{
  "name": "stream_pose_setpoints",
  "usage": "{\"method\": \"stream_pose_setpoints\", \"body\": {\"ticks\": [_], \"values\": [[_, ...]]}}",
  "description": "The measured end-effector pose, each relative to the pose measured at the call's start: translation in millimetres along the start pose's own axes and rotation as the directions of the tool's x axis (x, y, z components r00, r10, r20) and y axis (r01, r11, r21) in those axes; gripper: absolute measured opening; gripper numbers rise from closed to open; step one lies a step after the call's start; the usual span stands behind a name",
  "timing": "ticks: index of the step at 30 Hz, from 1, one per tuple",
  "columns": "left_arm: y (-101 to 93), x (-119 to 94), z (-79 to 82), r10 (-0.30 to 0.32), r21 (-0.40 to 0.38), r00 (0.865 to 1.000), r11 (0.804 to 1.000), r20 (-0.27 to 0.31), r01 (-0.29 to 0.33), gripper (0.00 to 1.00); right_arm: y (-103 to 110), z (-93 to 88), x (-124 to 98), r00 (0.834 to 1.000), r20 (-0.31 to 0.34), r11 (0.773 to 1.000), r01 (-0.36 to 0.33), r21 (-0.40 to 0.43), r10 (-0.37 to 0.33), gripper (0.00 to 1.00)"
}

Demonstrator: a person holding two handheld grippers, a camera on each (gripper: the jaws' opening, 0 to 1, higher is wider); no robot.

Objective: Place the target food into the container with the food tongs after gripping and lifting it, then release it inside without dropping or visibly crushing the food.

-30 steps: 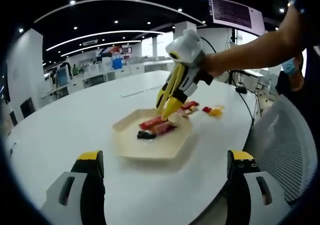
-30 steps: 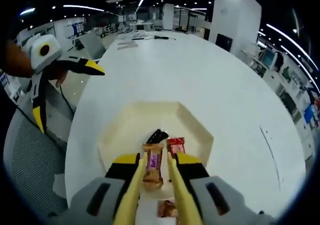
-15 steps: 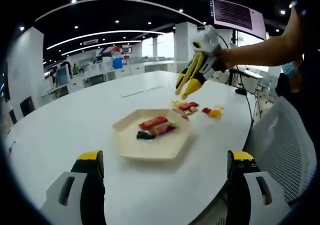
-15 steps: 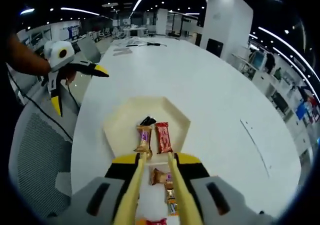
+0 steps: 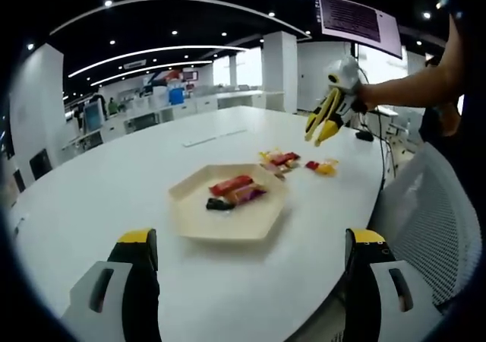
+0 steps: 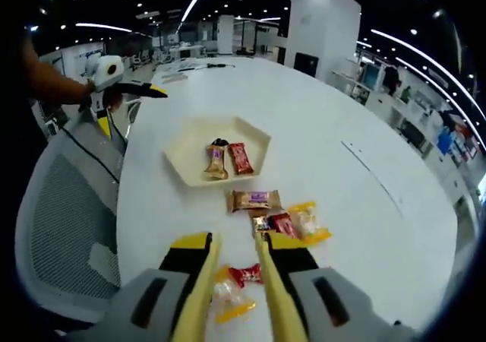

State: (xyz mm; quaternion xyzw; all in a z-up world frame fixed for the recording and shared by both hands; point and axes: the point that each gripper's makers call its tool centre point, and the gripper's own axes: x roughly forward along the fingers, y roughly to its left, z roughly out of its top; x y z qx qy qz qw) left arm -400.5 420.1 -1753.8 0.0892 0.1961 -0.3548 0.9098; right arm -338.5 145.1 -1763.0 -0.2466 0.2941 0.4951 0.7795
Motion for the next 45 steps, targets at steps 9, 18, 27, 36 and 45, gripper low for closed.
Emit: {"method": "stream_pose_setpoints", "body": {"ticks": [9, 18, 27, 36, 45], "values": [[0.5, 0.3, -2.8, 0.004, -0.001, 1.000, 1.000, -0.013, -0.004, 0.99, 1.1, -29.9, -11.5, 1.000, -0.009, 1.000, 0.013, 0.019, -0.012, 0.26], [1.2, 0.8, -3.2, 0.009, -0.004, 1.000, 1.000, -0.019, -0.009, 0.99, 6.2, -50.0, -2.7, 1.000, -0.026, 0.999, -0.014, 0.038, 0.015, 0.26], [2.9, 1.0, -3.9, 0.013, -0.011, 1.000, 1.000, -0.020, -0.013, 0.99, 13.4, -56.6, 5.1, 0.998, -0.044, 0.998, -0.049, 0.028, 0.050, 0.27], [3.4, 0.9, -4.6, 0.013, -0.014, 1.000, 1.000, -0.022, -0.013, 0.99, 18.2, -63.9, 10.2, 0.995, -0.083, 0.999, -0.048, -0.003, 0.047, 0.27], [4.0, 0.3, -3.6, 0.015, -0.020, 1.000, 1.000, -0.016, -0.016, 0.99, 18.0, -55.5, 4.2, 0.995, -0.081, 0.998, -0.053, -0.033, 0.050, 0.27]]}}
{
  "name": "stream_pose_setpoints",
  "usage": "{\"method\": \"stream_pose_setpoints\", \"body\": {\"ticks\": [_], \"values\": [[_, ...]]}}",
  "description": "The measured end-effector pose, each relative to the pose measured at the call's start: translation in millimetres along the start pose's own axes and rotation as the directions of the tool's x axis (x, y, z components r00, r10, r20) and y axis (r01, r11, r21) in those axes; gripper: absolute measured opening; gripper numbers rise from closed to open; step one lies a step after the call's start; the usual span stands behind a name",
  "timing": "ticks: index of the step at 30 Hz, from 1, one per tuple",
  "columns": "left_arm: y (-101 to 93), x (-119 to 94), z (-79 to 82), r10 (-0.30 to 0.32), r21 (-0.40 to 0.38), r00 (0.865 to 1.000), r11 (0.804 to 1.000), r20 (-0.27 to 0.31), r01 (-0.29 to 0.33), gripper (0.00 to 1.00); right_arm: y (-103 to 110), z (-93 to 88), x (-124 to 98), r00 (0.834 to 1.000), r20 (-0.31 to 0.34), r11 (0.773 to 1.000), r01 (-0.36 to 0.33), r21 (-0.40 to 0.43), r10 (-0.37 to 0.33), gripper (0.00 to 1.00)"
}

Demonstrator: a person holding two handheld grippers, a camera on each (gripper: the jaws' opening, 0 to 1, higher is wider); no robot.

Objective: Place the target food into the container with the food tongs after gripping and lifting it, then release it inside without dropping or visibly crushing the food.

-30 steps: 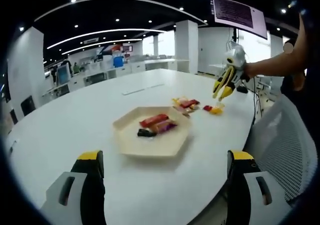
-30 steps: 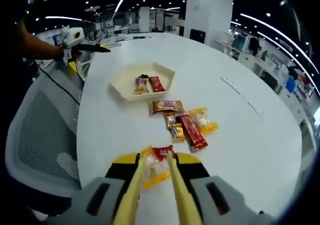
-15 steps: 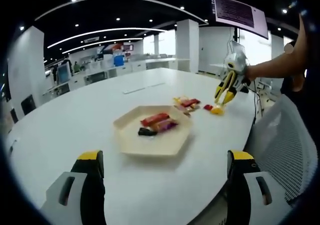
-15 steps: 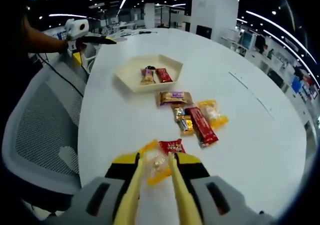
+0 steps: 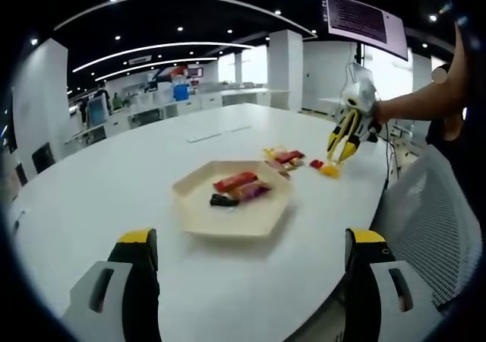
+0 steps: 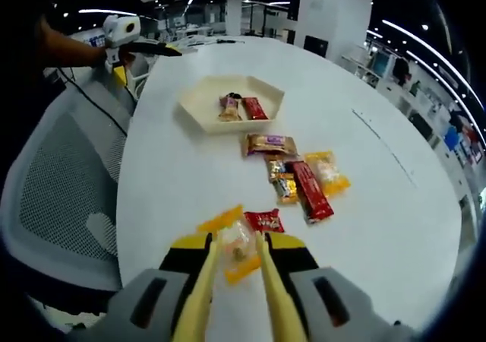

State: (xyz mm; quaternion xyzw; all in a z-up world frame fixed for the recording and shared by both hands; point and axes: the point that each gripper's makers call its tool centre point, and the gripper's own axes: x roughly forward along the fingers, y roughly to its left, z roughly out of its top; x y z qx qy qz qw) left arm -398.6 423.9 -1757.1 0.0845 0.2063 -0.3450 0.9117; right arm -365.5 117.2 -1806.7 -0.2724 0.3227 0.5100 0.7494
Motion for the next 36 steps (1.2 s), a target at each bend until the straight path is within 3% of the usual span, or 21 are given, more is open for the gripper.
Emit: {"method": "stream_pose_setpoints", "body": {"ticks": [3, 9, 12, 27, 36], "values": [[-0.4, 0.2, -0.6, -0.002, 0.000, 1.000, 1.000, -0.003, 0.002, 0.99, 2.0, -4.3, -1.3, 0.999, -0.035, 0.998, -0.013, -0.055, 0.011, 0.26], [0.1, 0.3, -1.5, -0.001, -0.003, 1.000, 1.000, -0.004, 0.001, 0.99, 4.3, -1.2, -0.6, 0.999, -0.025, 0.995, -0.033, -0.093, 0.031, 0.26], [-0.7, 0.7, -1.8, -0.004, -0.002, 1.000, 1.000, -0.008, 0.004, 0.99, 3.9, -1.2, 5.8, 0.998, -0.055, 0.990, -0.044, -0.133, 0.037, 0.27], [2.2, 0.4, -2.4, 0.005, -0.013, 1.000, 1.000, -0.007, -0.005, 0.99, 3.1, 0.5, 16.3, 0.995, -0.073, 0.987, -0.076, -0.141, 0.066, 0.27], [-1.3, 0.8, -2.5, -0.006, -0.009, 1.000, 1.000, -0.014, 0.006, 0.99, 7.0, -3.1, 17.8, 0.993, -0.096, 0.976, -0.082, -0.201, 0.064, 0.28]]}}
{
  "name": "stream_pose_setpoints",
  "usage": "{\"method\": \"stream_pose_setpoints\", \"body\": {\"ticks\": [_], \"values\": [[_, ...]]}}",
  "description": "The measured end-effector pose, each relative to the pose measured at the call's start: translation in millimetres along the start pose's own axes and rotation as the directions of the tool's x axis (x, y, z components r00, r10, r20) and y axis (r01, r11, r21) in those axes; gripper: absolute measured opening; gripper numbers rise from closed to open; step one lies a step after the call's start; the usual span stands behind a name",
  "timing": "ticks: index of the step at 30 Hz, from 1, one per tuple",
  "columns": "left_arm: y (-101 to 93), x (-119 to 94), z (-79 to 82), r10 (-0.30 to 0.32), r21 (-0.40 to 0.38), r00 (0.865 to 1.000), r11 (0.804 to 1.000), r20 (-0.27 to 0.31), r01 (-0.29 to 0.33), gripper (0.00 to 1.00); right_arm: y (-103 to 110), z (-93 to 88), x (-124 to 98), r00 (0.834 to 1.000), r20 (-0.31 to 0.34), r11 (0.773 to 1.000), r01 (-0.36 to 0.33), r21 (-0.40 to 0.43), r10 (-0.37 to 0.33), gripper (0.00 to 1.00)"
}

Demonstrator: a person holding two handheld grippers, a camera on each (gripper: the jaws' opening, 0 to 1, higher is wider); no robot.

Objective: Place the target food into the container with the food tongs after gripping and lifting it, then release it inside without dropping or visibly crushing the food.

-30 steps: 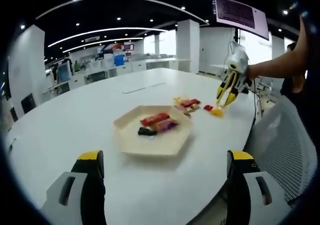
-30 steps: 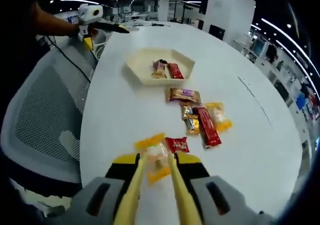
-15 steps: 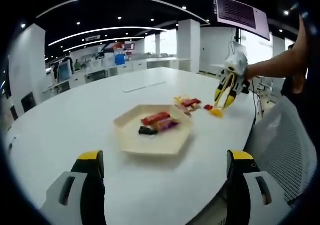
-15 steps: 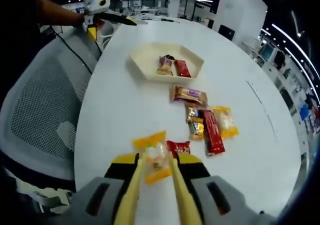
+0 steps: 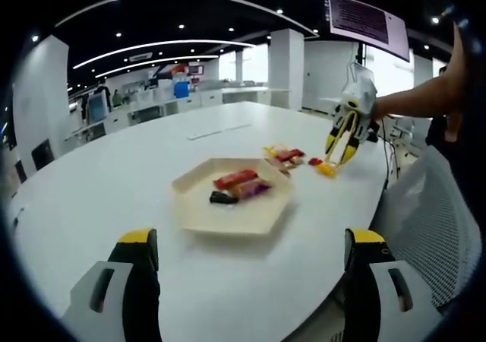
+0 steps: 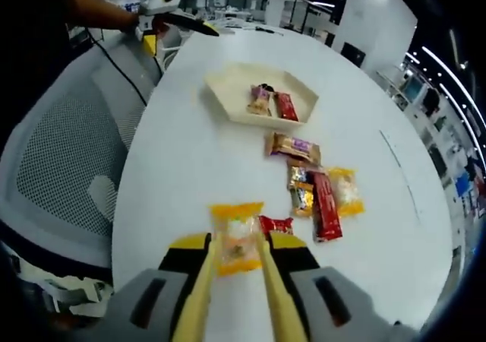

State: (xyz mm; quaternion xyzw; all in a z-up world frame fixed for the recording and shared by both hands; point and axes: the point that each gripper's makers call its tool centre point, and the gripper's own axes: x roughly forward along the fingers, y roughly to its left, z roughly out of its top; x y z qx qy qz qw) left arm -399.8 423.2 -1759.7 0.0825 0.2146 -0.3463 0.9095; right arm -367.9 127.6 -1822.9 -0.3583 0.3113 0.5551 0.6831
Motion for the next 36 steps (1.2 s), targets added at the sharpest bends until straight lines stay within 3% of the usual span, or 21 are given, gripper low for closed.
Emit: {"method": "stream_pose_setpoints", "body": {"ticks": [8, 13, 21, 36], "values": [[1.6, 0.3, -1.1, 0.002, -0.005, 1.000, 1.000, 0.001, -0.002, 0.99, -5.9, 3.4, 6.6, 1.000, 0.005, 0.999, 0.010, 0.032, -0.011, 0.29], [1.7, 0.0, -0.5, 0.004, -0.006, 1.000, 1.000, 0.002, -0.004, 0.99, -14.0, 3.7, 7.8, 0.999, 0.016, 0.990, 0.048, 0.136, -0.051, 0.24], [1.5, 0.0, -0.3, 0.002, -0.006, 1.000, 1.000, 0.004, -0.002, 0.99, -17.7, 5.6, 1.0, 0.997, 0.021, 0.976, 0.068, 0.208, -0.075, 0.20], [1.5, -0.5, 2.0, 0.001, -0.008, 1.000, 1.000, 0.016, -0.001, 0.99, -26.3, 11.0, -13.6, 0.994, 0.037, 0.960, 0.091, 0.264, -0.105, 0.20]]}}
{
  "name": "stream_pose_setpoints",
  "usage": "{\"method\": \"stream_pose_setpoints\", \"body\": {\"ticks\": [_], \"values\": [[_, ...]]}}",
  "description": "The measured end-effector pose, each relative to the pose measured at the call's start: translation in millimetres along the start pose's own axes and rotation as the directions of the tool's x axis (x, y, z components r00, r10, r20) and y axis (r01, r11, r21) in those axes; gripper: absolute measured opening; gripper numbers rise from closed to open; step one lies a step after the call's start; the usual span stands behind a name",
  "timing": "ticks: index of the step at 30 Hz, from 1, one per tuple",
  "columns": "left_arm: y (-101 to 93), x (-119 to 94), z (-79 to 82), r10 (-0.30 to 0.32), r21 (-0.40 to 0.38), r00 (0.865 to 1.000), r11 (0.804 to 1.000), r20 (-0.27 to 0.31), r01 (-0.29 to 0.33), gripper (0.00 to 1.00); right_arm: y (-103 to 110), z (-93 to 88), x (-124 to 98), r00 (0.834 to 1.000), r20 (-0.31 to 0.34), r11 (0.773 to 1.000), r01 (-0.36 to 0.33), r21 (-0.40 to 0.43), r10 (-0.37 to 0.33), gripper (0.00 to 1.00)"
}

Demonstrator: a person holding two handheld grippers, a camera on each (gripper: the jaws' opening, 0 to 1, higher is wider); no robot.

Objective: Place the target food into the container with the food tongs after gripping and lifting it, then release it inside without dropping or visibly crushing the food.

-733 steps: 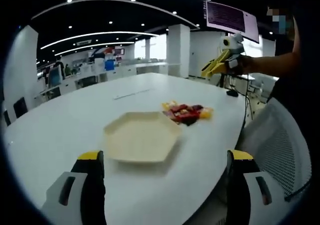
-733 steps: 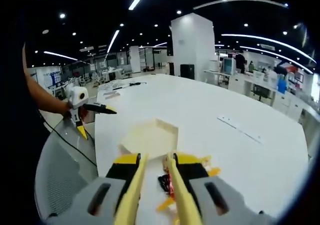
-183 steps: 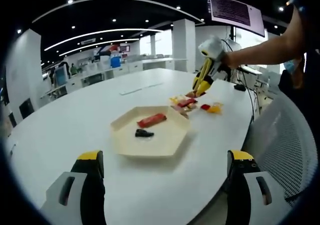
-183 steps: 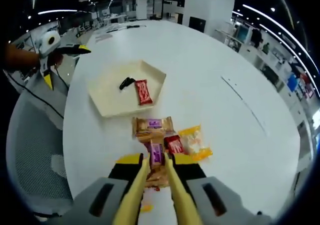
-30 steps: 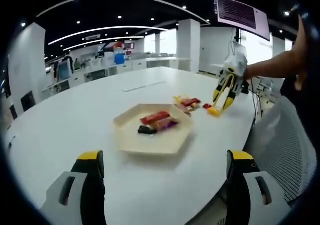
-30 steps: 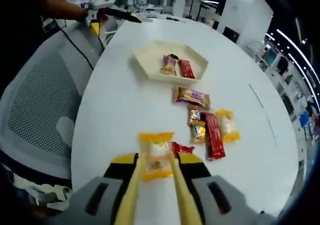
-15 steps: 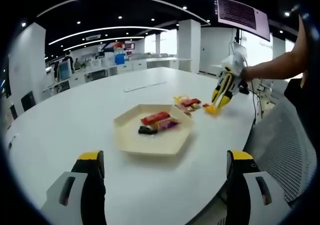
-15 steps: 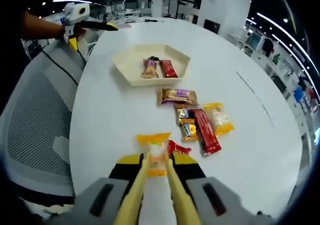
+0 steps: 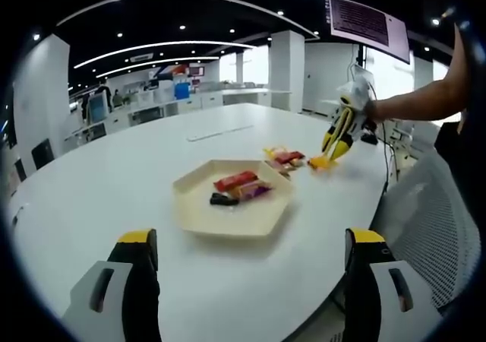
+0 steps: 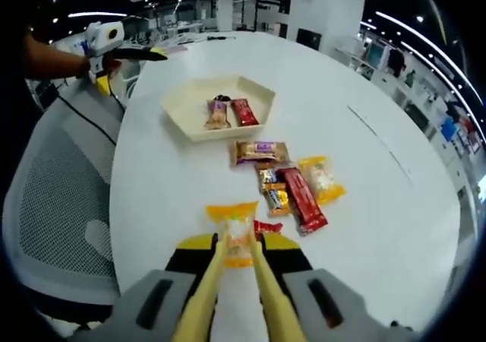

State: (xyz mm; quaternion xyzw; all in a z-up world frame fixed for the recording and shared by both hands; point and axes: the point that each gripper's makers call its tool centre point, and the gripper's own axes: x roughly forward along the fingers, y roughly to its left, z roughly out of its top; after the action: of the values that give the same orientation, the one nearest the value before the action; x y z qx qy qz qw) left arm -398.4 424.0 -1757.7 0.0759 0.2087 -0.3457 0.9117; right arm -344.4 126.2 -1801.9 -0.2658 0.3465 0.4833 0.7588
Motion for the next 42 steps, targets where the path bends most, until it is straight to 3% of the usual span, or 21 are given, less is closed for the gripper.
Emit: {"method": "stream_pose_setpoints", "body": {"ticks": [10, 16, 33, 42], "values": [[0.7, -1.1, 2.9, 0.001, -0.004, 1.000, 1.000, 0.015, -0.001, 1.00, -7.2, 17.0, -5.2, 1.000, 0.011, 1.000, 0.016, -0.010, -0.016, 0.20], [0.6, -1.1, 3.4, 0.000, -0.006, 1.000, 1.000, 0.017, 0.000, 1.00, -5.5, 31.5, -3.0, 1.000, 0.024, 1.000, -0.014, 0.015, 0.013, 0.20], [-1.7, -0.8, 3.4, -0.008, 0.002, 1.000, 1.000, 0.017, 0.008, 1.00, 0.9, 116.4, 16.0, 0.997, 0.044, 0.995, -0.058, -0.076, 0.061, 0.20], [0.4, -2.2, 7.9, 0.003, 0.007, 0.999, 1.000, 0.034, -0.003, 1.00, 21.5, 164.9, 36.6, 0.992, 0.069, 0.987, -0.098, -0.124, 0.107, 0.20]]}}
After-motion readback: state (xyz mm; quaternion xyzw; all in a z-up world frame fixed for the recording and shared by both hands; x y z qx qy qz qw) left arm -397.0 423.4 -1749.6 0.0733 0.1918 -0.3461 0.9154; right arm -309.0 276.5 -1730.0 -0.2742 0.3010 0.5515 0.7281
